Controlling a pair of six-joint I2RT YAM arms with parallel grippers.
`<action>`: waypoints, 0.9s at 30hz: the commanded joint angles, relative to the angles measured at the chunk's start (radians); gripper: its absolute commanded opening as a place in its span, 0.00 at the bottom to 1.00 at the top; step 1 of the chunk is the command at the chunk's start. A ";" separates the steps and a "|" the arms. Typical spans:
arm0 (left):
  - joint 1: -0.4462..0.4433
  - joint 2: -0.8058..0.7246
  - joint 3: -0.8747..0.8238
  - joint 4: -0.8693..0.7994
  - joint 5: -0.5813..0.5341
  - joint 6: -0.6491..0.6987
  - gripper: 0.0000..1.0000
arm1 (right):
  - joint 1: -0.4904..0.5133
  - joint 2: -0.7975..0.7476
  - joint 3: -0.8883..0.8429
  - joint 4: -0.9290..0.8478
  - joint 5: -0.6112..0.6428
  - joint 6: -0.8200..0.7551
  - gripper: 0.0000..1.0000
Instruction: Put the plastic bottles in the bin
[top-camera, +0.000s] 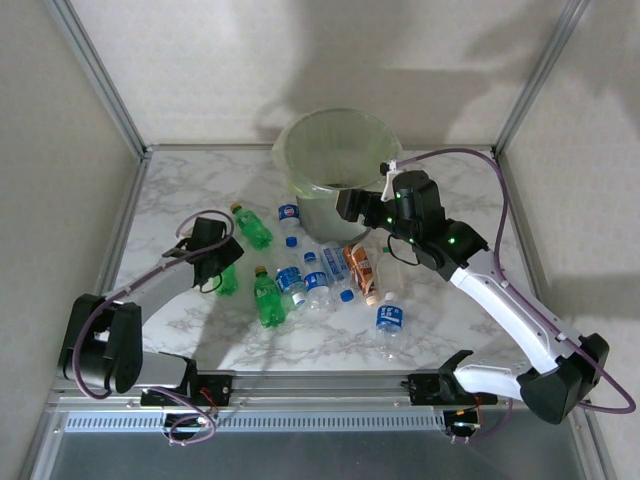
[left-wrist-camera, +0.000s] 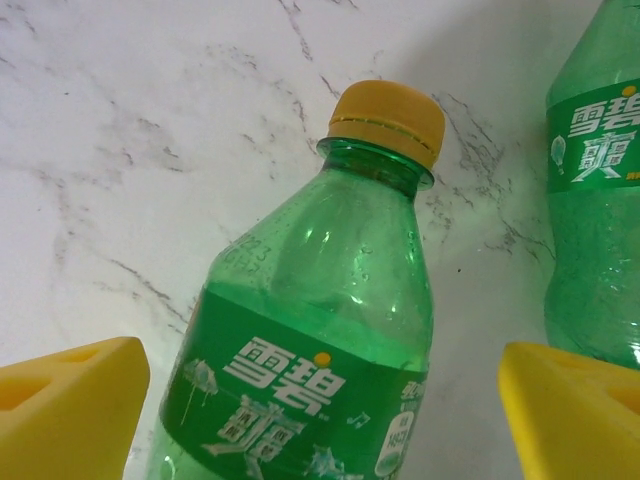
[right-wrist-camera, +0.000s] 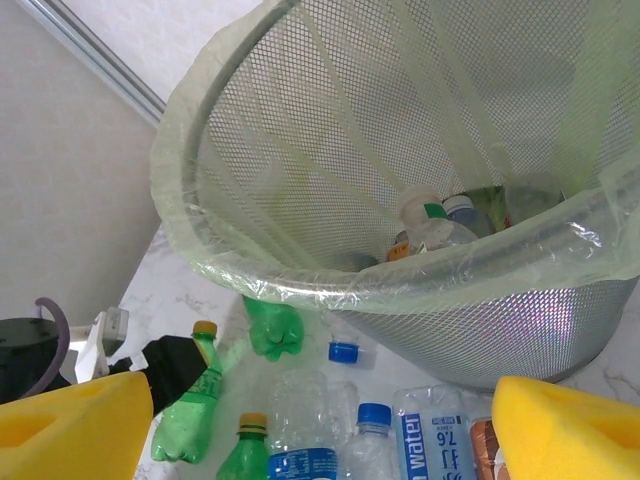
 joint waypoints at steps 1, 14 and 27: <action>0.010 0.031 0.000 0.035 0.016 0.018 0.87 | 0.014 0.011 0.001 0.028 -0.017 -0.009 0.89; 0.012 0.127 -0.004 0.080 0.050 0.021 0.76 | 0.023 0.011 0.000 0.014 -0.012 0.002 0.89; 0.012 0.100 -0.021 0.067 0.063 0.020 0.64 | 0.023 0.007 0.001 0.006 0.005 0.009 0.89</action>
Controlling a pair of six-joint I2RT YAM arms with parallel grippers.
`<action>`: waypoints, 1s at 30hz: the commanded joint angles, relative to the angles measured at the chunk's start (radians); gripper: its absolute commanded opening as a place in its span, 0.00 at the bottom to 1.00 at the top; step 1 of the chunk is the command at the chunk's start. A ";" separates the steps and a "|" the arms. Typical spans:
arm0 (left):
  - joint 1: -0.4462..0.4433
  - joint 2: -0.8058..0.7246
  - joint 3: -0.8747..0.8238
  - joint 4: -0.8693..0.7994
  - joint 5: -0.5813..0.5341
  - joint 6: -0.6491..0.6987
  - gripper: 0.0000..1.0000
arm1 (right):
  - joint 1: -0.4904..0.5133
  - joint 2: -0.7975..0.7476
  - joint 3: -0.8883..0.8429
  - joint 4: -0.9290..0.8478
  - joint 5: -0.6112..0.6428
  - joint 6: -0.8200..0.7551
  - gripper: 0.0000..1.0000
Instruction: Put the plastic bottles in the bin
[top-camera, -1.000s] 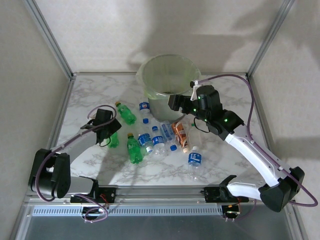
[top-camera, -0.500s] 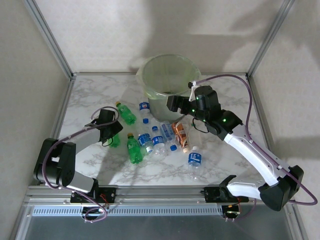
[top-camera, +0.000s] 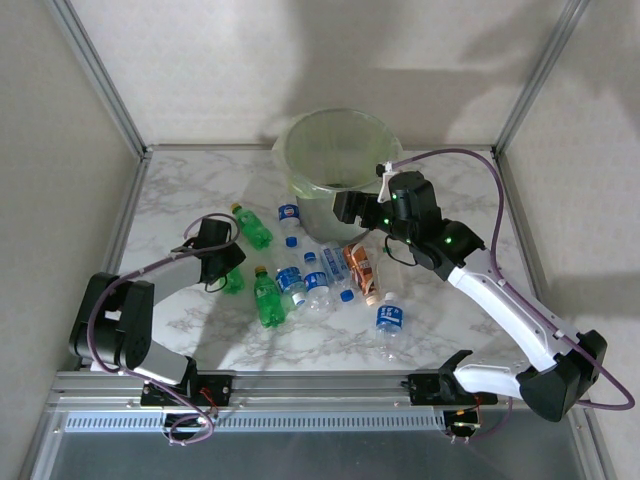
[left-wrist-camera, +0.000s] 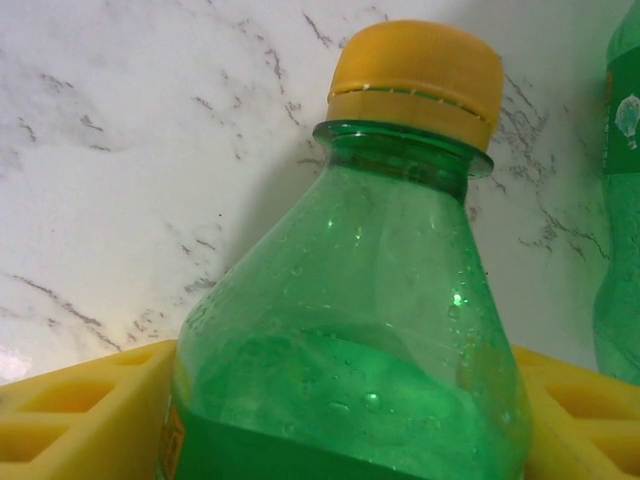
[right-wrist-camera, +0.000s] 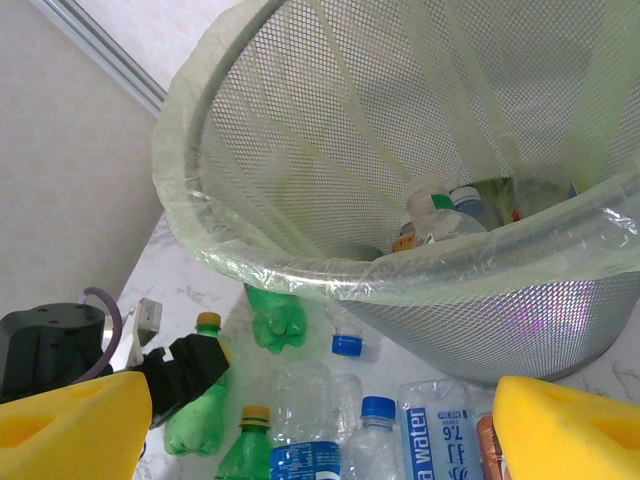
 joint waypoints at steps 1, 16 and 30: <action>0.011 -0.024 -0.021 -0.013 0.011 0.016 0.63 | 0.008 -0.007 0.000 0.007 0.006 0.005 0.89; 0.010 -0.242 0.044 -0.134 0.052 0.000 0.60 | 0.008 -0.033 -0.016 0.007 0.022 0.011 0.88; -0.062 -0.394 0.380 -0.176 0.190 -0.024 0.59 | 0.008 -0.051 -0.041 0.039 0.006 0.028 0.88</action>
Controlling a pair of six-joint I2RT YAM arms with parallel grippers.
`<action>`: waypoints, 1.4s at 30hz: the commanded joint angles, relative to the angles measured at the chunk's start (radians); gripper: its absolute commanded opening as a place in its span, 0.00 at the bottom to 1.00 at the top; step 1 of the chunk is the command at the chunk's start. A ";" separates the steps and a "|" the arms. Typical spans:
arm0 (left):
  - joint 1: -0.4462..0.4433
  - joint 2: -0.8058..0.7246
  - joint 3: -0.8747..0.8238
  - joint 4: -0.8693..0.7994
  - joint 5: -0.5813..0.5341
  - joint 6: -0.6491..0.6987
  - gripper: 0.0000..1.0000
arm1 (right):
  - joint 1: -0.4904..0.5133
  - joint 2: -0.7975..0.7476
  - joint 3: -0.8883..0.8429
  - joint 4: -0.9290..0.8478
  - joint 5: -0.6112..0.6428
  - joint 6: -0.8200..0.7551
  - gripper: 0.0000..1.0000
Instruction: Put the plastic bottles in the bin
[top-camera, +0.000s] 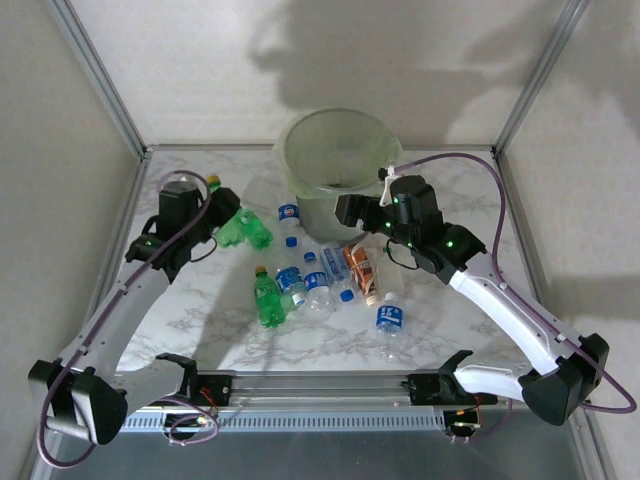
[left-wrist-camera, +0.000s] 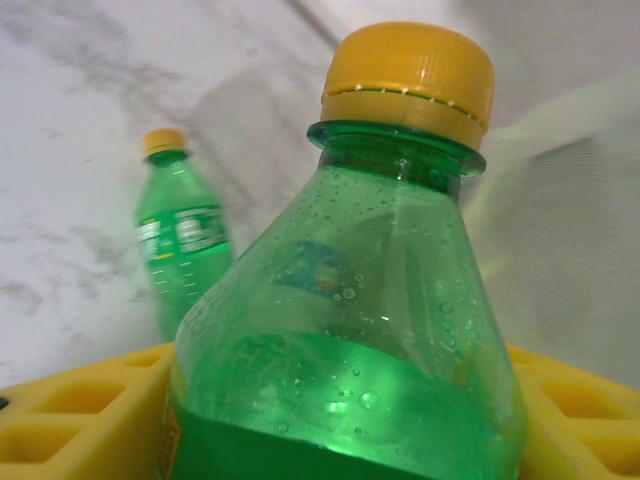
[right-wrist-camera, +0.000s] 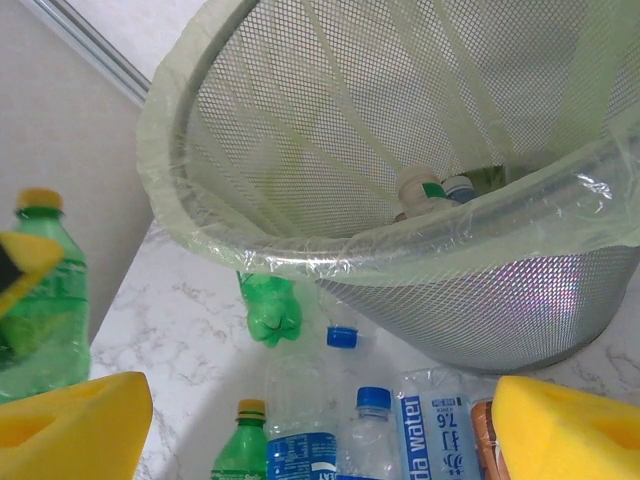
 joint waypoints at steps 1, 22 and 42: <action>-0.041 -0.006 0.085 -0.005 0.053 -0.012 0.59 | 0.008 -0.029 -0.008 0.038 -0.001 0.013 0.88; -0.270 0.544 0.807 -0.001 0.006 0.090 0.60 | 0.008 -0.089 -0.035 0.003 0.027 0.023 0.88; -0.292 0.773 1.012 -0.060 -0.039 0.107 0.71 | 0.007 -0.104 0.004 -0.062 0.083 0.013 0.89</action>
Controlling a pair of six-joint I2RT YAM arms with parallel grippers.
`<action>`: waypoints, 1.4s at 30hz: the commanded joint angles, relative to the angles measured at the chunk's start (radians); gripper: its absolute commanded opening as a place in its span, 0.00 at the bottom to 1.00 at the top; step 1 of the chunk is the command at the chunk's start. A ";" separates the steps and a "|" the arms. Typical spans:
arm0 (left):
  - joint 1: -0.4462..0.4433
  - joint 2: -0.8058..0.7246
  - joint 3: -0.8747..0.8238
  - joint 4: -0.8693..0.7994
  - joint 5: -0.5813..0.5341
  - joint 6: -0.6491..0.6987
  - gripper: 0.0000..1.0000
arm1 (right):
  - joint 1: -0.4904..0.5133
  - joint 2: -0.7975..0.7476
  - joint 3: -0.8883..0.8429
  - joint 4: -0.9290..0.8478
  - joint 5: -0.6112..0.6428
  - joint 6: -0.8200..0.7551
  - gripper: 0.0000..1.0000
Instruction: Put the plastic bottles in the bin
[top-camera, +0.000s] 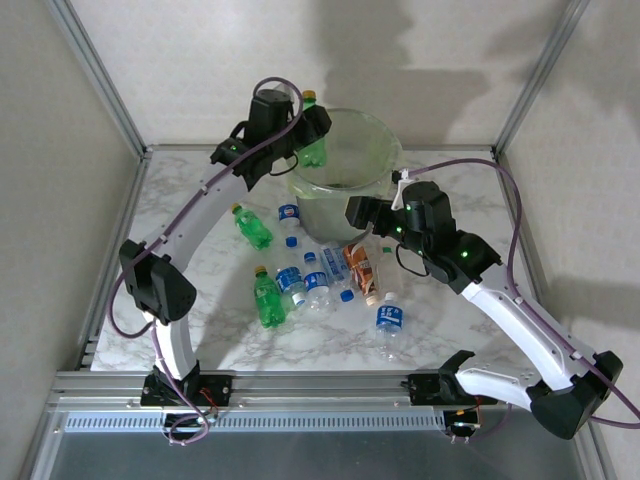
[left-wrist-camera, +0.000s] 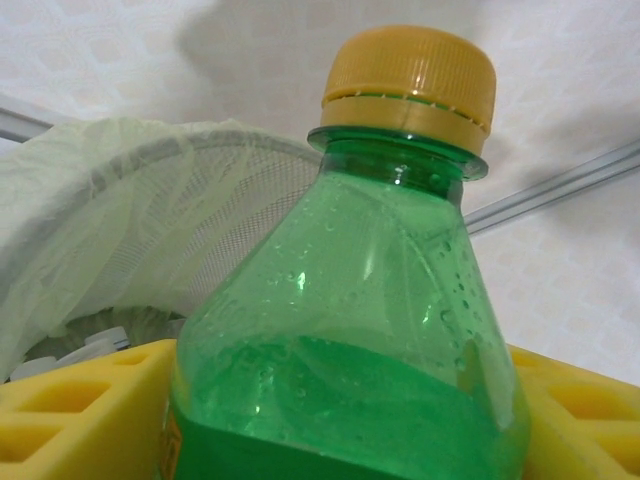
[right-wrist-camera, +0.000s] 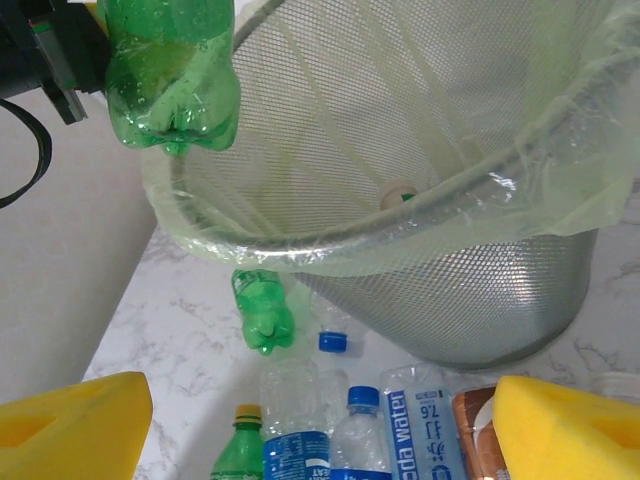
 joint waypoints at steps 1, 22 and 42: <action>-0.009 0.001 0.031 0.004 -0.010 0.016 0.73 | 0.007 -0.019 0.024 -0.020 0.030 -0.008 0.89; -0.068 -0.280 -0.156 0.173 0.008 -0.003 0.80 | 0.008 -0.020 0.024 -0.109 0.138 -0.036 0.90; -0.031 -0.835 -0.892 0.251 -0.100 -0.024 1.00 | -0.110 0.091 -0.266 -0.235 0.126 0.004 0.97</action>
